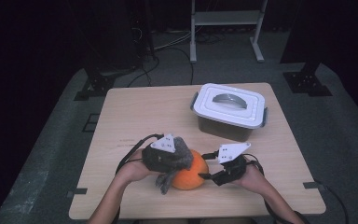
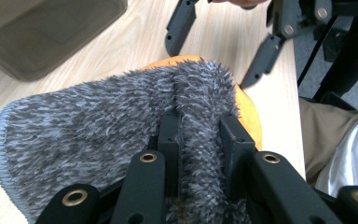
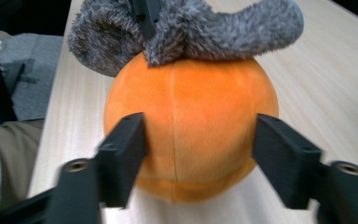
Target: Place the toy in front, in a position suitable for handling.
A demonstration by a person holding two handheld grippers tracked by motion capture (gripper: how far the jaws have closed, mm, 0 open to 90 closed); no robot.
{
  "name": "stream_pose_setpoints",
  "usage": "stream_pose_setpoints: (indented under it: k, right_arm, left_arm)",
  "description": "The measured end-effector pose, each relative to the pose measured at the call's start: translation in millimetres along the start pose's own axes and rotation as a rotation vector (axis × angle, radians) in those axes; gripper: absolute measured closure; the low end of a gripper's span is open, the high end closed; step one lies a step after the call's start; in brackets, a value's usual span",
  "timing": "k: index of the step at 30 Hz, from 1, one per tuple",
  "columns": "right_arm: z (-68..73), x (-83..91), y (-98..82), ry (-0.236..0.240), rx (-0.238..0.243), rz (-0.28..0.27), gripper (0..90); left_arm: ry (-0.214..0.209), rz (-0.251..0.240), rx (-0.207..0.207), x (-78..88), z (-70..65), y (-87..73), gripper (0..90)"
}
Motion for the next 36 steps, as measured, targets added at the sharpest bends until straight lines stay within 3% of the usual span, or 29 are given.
stream_pose_setpoints:
  k: [5,7,11,14,18,22,25,28,31,33,36]
  right_arm:
    - [0.1,-13.1,-4.8,0.017,0.026,0.027,25.3]
    - [0.6,-17.2,-7.1,0.032,0.02,0.039,32.6]
    - [0.0,-19.7,-9.0,0.015,0.019,0.072,55.0]
    - [-1.2,-17.2,-6.3,0.023,-0.024,0.054,60.7]
    - [-4.3,-15.0,-4.5,0.02,-0.044,0.049,61.0]
    - [-8.0,-13.1,-3.7,0.008,-0.072,0.044,60.9]
    - [-9.7,-11.6,-3.1,0.005,-0.081,0.04,60.9]
    - [-8.7,-11.5,-4.6,0.007,-0.069,0.047,61.0]
    - [-7.8,-12.3,-6.1,0.007,-0.064,0.051,61.6]
    - [-8.1,-12.7,-5.6,0.006,-0.066,0.05,61.9]
    - [-10.8,-12.8,-6.9,-0.002,-0.076,0.05,62.1]
  left_arm:
    - [0.0,-0.012,0.029,-3.6,6.6,-3.6,73.5]
    - [0.0,-0.014,0.038,-5.4,9.5,-4.9,73.5]
    - [0.006,-0.015,0.041,-5.5,9.1,-2.2,73.4]
    - [0.012,-0.028,0.011,1.2,3.4,4.7,73.4]
    - [0.016,-0.013,-0.051,5.5,-9.4,11.2,73.3]
    - [-0.03,-0.015,-0.084,4.0,-28.9,15.0,73.3]
    - [-0.049,0.028,-0.098,-7.4,-37.7,5.9,73.1]
    - [-0.04,0.051,-0.085,-15.1,-35.2,-5.7,73.2]
    - [-0.018,0.052,-0.085,-12.2,-31.2,-10.4,73.3]
    - [0.017,0.083,-0.099,-7.9,-27.2,-15.4,73.3]
    - [0.038,0.095,-0.088,-2.7,-22.4,-22.3,73.3]
Point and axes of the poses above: each handheld gripper's, and its own axes: x roughly backward along the jaws, y roughly out of its top, z roughly to its left, the point moved 10 cm from there along -x, roughly forward along the jaws, and after that the axes turned 7 degrees about x, right-handed, at the moved point
